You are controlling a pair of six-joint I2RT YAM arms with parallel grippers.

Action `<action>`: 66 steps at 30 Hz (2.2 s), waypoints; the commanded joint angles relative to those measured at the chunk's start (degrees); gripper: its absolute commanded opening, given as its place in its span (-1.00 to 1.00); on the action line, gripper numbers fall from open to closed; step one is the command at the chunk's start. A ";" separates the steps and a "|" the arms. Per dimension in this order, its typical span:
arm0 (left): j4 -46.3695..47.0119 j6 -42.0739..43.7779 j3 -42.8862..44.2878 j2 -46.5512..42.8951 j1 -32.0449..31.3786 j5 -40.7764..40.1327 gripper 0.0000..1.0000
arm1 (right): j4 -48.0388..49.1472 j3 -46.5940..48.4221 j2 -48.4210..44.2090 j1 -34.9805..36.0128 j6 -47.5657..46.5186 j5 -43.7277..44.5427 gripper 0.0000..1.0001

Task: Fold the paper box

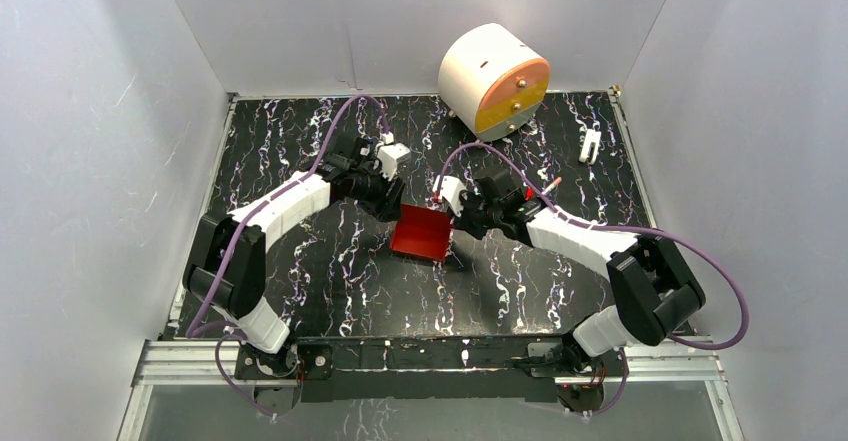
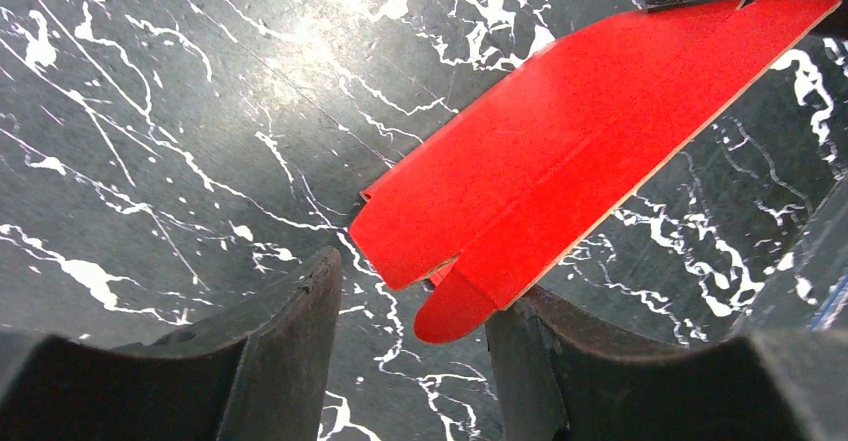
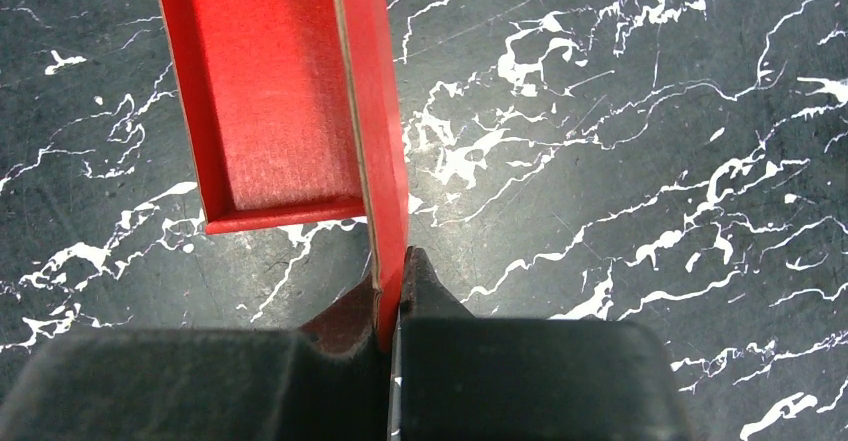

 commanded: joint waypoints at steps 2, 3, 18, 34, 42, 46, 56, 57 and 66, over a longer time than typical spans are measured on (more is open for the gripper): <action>1.85 10.43 -0.26 -3.36 0.60 -0.16 0.03 | -1.00 1.85 -2.49 -0.38 -4.86 -3.90 -1.00; 3.05 11.63 -1.40 -4.07 0.69 0.19 0.03 | -1.58 2.25 -2.28 -0.42 -5.57 -3.88 -1.00; 7.31 21.96 -8.38 -8.29 2.47 12.13 -0.24 | -6.46 6.13 -0.45 -1.14 -9.17 -6.16 -1.00; 7.43 18.05 -7.06 -5.18 1.87 16.47 -1.00 | -5.18 6.33 0.91 -1.21 -4.30 -7.03 -1.00; 12.96 3.99 -7.42 -8.24 -2.22 -0.80 -1.00 | 0.74 4.25 -0.75 0.14 5.97 0.34 -1.00; 15.17 -2.98 -8.99 -9.81 -7.48 -13.44 -1.00 | 2.49 3.83 -0.97 2.67 12.57 6.47 -1.00; 29.02 -28.48 -19.79 -16.51 -10.53 -23.76 -1.00 | 2.81 4.04 -0.36 8.48 28.56 23.59 -1.00; 29.77 -30.38 -20.67 -17.02 -11.01 -24.66 -1.00 | 3.00 4.15 -0.34 8.78 30.88 24.30 -0.98; 34.00 -39.67 -24.82 -17.14 -17.71 -38.36 -1.00 | 1.99 7.06 2.89 13.04 45.94 30.52 -0.94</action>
